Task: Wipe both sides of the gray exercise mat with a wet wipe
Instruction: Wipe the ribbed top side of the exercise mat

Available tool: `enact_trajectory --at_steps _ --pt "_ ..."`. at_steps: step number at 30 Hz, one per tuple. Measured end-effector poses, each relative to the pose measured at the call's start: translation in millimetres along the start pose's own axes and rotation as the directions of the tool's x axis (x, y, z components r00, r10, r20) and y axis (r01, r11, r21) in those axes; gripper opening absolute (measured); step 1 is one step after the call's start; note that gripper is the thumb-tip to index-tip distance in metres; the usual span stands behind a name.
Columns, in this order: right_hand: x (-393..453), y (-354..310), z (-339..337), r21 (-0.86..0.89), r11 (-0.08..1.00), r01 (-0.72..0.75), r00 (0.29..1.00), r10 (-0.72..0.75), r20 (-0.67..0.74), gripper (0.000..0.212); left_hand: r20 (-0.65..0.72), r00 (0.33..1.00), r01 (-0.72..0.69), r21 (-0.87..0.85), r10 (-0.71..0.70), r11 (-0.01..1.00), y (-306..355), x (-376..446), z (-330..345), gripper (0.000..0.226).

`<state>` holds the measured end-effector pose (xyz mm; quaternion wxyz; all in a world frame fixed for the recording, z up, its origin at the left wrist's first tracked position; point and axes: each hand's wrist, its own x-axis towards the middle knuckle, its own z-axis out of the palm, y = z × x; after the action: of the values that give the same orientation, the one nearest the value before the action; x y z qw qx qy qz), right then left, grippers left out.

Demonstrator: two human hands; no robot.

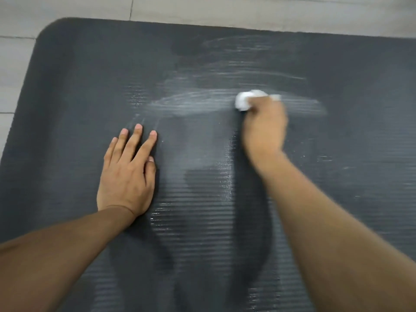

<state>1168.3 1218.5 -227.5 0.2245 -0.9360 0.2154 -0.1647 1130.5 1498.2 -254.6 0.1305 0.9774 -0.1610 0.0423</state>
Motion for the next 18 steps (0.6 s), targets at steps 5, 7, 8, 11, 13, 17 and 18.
enact_trajectory --at_steps 5,7,8,11,13,17,18 --pt "-48 -86 49 0.060 0.948 0.312 0.924 -0.317 0.212 0.025 0.002 1.000 -0.009 -0.025 0.009 1.000 -2 -1 1 0.056" --pt "-36 -51 25 0.051 0.931 0.360 0.903 -0.362 0.231 0.025 -0.003 1.000 -0.014 -0.032 0.014 0.999 -2 0 2 0.056" --pt "-30 -26 7 0.026 0.944 0.328 0.922 -0.326 0.211 0.024 -0.007 1.000 -0.012 -0.036 0.011 0.999 -2 0 2 0.056" --pt "-17 58 -56 -0.097 0.995 -0.036 0.999 0.037 0.009 0.028 -0.019 1.000 0.012 -0.038 -0.013 0.999 -2 -1 3 0.056" --pt "-15 81 -75 -0.125 0.968 -0.218 0.975 0.210 -0.075 0.028 -0.019 1.000 0.012 -0.038 -0.013 0.999 -2 0 4 0.056" --pt "-30 28 -24 -0.065 0.997 -0.044 0.998 0.041 -0.038 0.018 -0.025 1.000 0.010 -0.035 -0.011 0.999 -2 0 3 0.055" --pt "-42 7 -5 -0.011 0.998 0.064 0.998 -0.063 0.027 0.022 -0.028 1.000 0.008 -0.037 -0.009 0.999 -1 -1 3 0.055"
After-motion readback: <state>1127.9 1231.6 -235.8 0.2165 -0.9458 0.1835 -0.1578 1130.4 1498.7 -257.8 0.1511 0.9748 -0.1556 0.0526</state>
